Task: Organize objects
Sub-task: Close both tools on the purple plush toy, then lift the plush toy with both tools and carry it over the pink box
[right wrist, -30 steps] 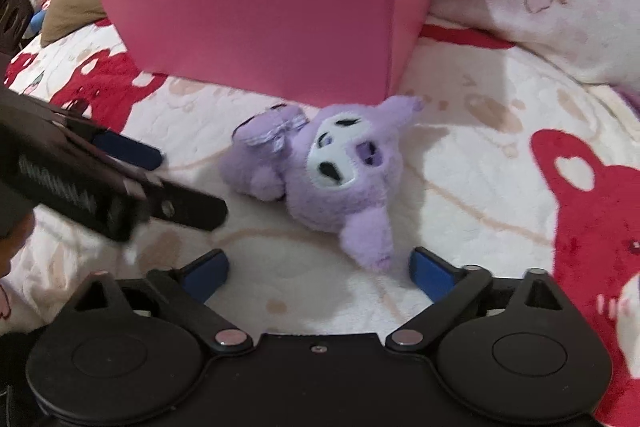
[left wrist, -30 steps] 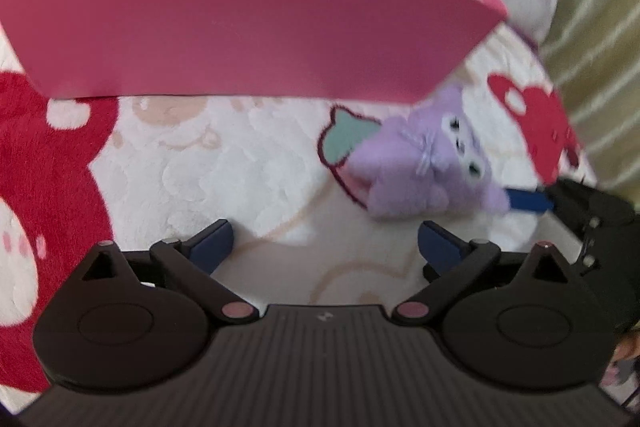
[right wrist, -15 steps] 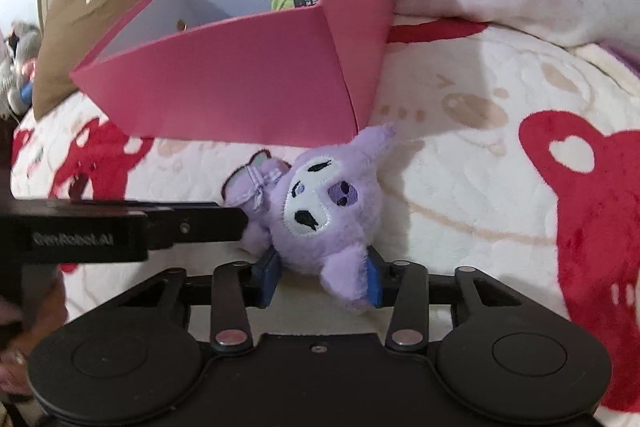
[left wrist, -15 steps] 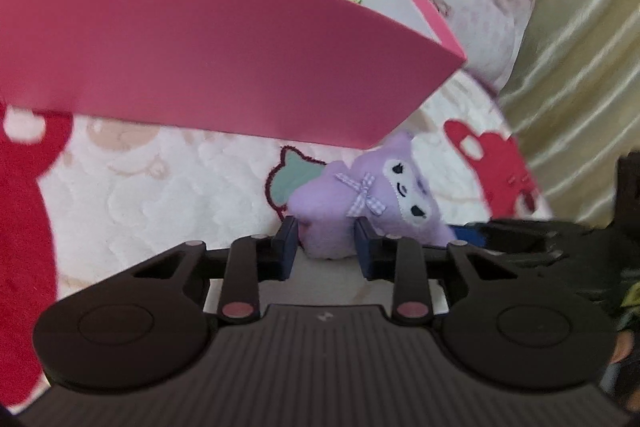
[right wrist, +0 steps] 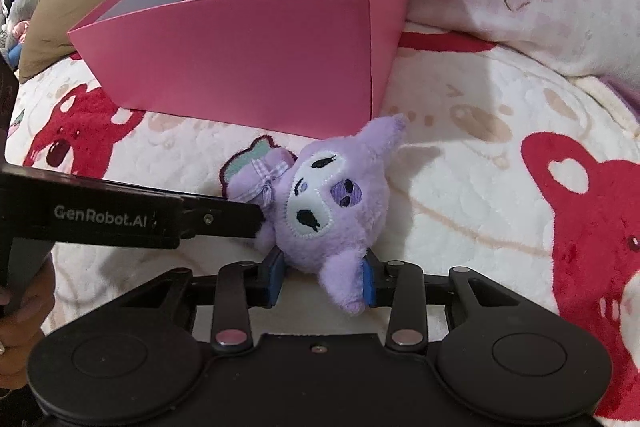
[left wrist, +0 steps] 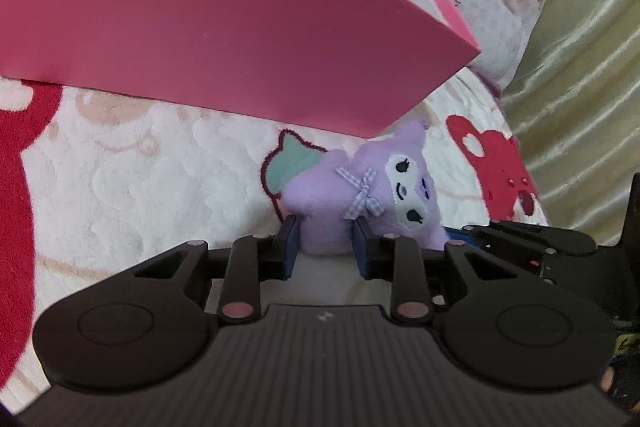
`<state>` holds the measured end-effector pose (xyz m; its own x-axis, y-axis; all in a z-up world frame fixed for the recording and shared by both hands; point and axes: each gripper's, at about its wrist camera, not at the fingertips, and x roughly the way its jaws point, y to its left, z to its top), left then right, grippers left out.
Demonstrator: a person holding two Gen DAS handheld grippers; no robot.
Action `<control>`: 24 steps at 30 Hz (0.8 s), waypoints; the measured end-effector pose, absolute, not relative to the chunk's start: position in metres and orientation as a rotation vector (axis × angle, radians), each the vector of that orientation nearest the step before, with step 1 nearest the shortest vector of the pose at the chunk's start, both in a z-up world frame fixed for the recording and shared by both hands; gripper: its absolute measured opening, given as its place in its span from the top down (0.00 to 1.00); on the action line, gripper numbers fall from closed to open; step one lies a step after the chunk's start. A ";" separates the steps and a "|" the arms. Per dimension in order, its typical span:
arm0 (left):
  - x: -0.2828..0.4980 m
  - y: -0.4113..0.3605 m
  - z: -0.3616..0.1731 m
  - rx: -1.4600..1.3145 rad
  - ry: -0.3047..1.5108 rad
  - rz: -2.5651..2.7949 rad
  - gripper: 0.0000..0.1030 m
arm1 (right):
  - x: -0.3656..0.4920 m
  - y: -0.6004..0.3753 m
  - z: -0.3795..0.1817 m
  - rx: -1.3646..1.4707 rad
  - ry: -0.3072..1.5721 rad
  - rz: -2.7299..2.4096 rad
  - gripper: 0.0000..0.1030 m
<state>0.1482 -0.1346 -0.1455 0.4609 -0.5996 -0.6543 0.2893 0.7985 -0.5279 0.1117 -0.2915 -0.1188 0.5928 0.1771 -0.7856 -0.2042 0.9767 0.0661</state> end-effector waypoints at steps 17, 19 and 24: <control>0.116 -0.124 -0.099 -0.229 0.879 -0.582 0.75 | 0.084 -0.251 -0.095 -0.175 0.826 0.168 0.57; 0.112 -0.120 -0.092 -0.234 0.871 -0.586 0.75 | 0.078 -0.245 -0.089 -0.210 0.800 0.156 0.57; 0.107 -0.105 -0.073 -0.261 0.851 -0.613 0.74 | 0.070 -0.241 -0.077 -0.146 0.780 0.124 0.55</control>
